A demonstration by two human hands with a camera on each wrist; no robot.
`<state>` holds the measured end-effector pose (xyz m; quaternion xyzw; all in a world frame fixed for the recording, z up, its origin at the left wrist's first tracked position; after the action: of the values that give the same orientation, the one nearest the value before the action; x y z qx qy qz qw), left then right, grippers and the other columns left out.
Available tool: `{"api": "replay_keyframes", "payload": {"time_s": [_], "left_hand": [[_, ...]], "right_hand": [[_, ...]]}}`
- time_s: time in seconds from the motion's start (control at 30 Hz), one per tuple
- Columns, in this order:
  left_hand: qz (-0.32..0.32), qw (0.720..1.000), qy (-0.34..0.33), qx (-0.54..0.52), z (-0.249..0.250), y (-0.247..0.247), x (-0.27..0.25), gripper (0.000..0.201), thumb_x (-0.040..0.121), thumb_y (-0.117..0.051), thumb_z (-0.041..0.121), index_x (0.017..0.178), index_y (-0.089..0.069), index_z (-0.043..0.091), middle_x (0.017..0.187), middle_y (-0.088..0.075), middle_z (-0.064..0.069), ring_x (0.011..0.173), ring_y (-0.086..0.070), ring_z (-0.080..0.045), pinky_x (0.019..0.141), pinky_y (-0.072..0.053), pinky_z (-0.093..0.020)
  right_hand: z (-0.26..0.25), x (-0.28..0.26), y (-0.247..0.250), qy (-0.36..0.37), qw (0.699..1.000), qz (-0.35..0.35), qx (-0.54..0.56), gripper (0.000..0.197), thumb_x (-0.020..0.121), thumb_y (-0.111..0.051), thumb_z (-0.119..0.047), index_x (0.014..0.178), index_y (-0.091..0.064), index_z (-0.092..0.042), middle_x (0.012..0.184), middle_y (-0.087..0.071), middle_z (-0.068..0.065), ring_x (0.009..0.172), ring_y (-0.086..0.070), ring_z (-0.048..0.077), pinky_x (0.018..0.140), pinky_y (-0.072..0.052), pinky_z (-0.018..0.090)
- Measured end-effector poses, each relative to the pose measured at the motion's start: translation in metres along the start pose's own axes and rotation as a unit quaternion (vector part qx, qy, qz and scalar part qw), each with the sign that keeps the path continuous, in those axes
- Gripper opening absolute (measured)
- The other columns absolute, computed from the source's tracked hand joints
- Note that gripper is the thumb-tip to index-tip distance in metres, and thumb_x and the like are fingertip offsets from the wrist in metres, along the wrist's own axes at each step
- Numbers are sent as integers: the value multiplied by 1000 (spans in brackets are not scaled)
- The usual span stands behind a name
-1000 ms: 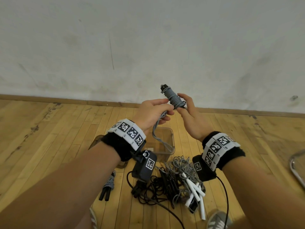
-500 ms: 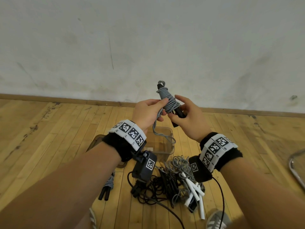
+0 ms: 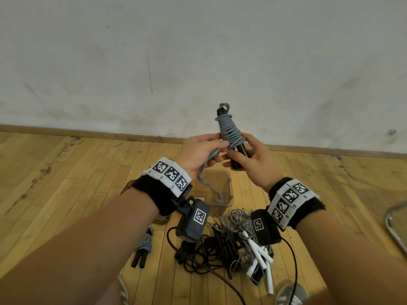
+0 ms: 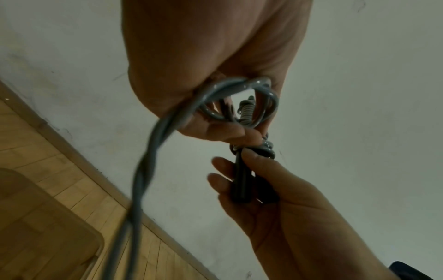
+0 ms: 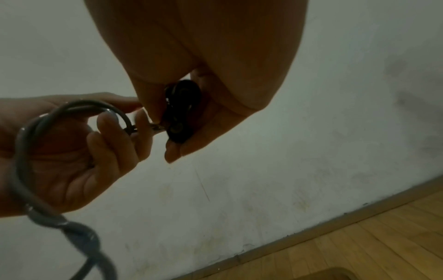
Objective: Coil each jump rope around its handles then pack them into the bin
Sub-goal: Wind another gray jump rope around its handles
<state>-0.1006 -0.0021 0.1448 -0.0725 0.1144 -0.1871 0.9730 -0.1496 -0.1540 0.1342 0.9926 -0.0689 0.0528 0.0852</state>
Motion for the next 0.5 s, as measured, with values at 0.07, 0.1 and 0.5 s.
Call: {"api": "replay_keyframes", "payload": {"time_s": [0.07,0.1,0.5], "left_hand": [[-16,1000,10,-5,-1,-1,-1,35,87,-78,8,121,-72,14,85,-75,-6,60,-67,-11,53,-54,-18],[-27,1000,15,-5,-1,-3,-2,36,86,-78,6,121,-72,15,83,-75,-3,63,-69,-11,56,-56,-19],[-74,996,37,-36,-4,-12,-6,30,91,-60,-1,115,-70,15,97,-76,-2,78,-72,-12,54,-55,-21]], "right_hand": [[-2,2,8,23,998,33,-44,41,98,-66,-12,135,-51,-17,93,-73,12,70,-72,22,63,-57,29],[-2,3,12,35,996,48,-73,40,98,-64,-13,134,-49,-20,88,-70,10,65,-68,18,61,-55,28],[5,1,2,31,973,18,-230,48,103,-41,-32,148,-25,-29,93,-56,-12,68,-52,6,64,-40,31]]}}
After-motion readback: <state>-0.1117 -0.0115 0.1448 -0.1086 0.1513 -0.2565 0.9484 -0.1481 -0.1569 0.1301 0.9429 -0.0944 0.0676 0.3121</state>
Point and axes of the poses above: each hand's wrist, its own x-axis towards the middle knuckle, its own y-axis out of the back of the hand, z = x × y, the point moved 4 cm from there along x, towards the middle knuckle
